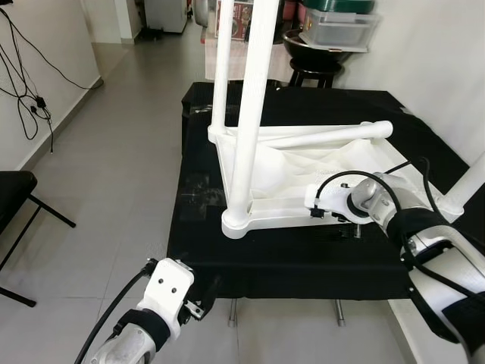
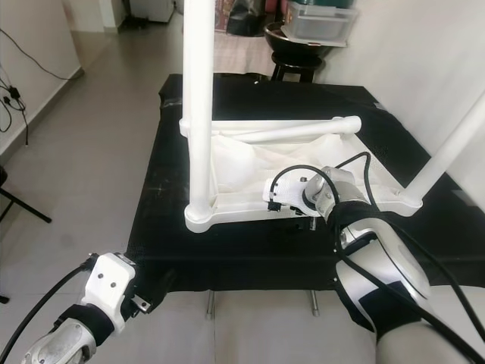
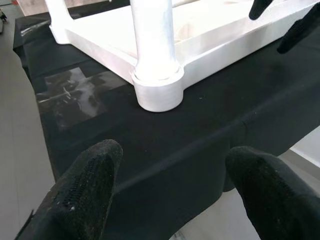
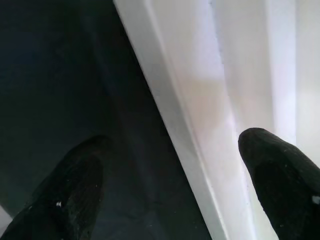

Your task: Building children table

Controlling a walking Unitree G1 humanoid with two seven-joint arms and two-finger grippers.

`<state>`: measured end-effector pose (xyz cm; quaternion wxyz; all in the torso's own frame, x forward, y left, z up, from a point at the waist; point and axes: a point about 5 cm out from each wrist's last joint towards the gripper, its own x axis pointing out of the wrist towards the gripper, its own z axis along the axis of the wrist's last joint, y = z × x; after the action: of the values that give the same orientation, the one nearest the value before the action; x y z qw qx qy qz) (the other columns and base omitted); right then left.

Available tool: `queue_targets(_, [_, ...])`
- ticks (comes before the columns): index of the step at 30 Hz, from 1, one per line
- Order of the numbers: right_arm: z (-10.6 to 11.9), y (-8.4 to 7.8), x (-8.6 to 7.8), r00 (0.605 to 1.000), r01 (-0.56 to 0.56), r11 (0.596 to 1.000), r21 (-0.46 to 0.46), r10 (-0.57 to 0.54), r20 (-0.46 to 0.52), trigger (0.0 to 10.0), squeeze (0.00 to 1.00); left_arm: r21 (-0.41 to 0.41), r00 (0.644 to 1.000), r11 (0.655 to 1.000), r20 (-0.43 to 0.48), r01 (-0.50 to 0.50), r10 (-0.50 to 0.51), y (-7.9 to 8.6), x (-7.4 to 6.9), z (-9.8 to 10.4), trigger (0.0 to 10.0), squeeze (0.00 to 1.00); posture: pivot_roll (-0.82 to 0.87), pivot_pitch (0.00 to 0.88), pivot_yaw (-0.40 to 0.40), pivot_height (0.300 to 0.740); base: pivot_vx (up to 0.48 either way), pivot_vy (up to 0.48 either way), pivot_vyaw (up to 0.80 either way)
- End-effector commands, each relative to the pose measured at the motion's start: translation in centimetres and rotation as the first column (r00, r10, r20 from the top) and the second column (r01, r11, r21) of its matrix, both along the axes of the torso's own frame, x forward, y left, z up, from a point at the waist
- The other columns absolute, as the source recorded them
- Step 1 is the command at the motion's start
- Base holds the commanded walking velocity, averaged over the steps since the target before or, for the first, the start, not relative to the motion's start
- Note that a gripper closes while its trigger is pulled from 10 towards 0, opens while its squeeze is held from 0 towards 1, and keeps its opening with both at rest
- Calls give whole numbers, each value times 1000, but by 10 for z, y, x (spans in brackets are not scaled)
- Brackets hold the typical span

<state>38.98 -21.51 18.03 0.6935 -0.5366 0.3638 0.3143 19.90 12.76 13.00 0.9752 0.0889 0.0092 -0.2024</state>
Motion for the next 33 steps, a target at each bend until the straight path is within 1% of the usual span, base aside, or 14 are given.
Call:
queue_targets(1, [-2,3,2,999,40,999,-1,-40,9,10000,0,5,1000,1000,-4,-2,2,-2,-2,1,10000,0,-184,99,-106,740,0,0,0])
queue_targets(4, [-5,5,2,998,68,998,9,-68,6,10000,0,7,1000,1000,-4,-2,2,-2,-2,1,10000,0,-184,97,-106,740,0,0,0])
queue_targets(5, [-9,6,0,997,74,997,2,-74,-18,6941,0,7,1000,1000,-3,-2,2,-2,-2,1,10000,0,-187,96,-107,740,0,0,0])
queue_targets(7, [-9,6,0,997,74,997,2,-74,-18,6941,0,7,1000,1000,-3,-2,2,-2,-2,1,10000,0,-187,96,-107,740,0,0,0])
queue_targets(8, [-12,7,-1,997,71,997,-11,-71,-42,235,0,7,1000,1000,-3,-2,2,-2,-2,1,10000,0,-189,95,-110,740,0,0,0])
queue_targets(11, [-15,7,-4,995,43,998,-51,-48,-86,0,0,4,1000,1000,-2,-3,3,-3,-2,1,10000,0,-192,95,-115,740,0,0,0])
queue_targets(18, [-16,6,-6,991,24,998,-65,-32,-131,0,0,2,1000,1000,-1,-6,6,-3,-1,1,10000,0,-196,97,-119,740,0,0,0])
queue_targets(21, [-14,8,-6,987,14,999,-44,-21,-158,0,0,1,1000,1000,-1,-8,8,-4,-1,1,10000,0,-200,96,-120,740,0,0,0])
queue_targets(26, [-11,18,-7,977,-4,999,50,15,-214,0,0,-2,1000,1000,-2,-5,5,-5,1,0,10000,0,-206,83,-124,740,0,0,0])
queue_targets(28, [-11,18,-7,977,-4,999,50,15,-214,0,0,-2,1000,1000,-2,-5,5,-5,1,0,10000,0,-206,83,-124,740,0,0,0])
queue_targets(29, [-11,21,-8,970,-13,996,84,33,-243,0,0,-2,1000,1000,-2,-4,4,-5,1,-1,10000,0,-206,77,-124,740,0,0,0])
queue_targets(31, [-11,21,-8,970,-13,996,84,33,-243,0,0,-2,1000,1000,-2,-4,4,-5,1,-1,10000,0,-206,77,-124,740,0,0,0])
queue_targets(32, [-11,26,-9,959,-27,992,122,60,-276,0,0,-2,1000,1000,-3,-3,3,-5,1,-2,10000,0,-207,68,-124,740,0,0,0])
queue_targets(33, [-11,26,-9,959,-27,992,122,60,-276,0,0,-2,1000,1000,-3,-3,3,-5,1,-2,10000,0,-207,68,-124,740,0,0,0])
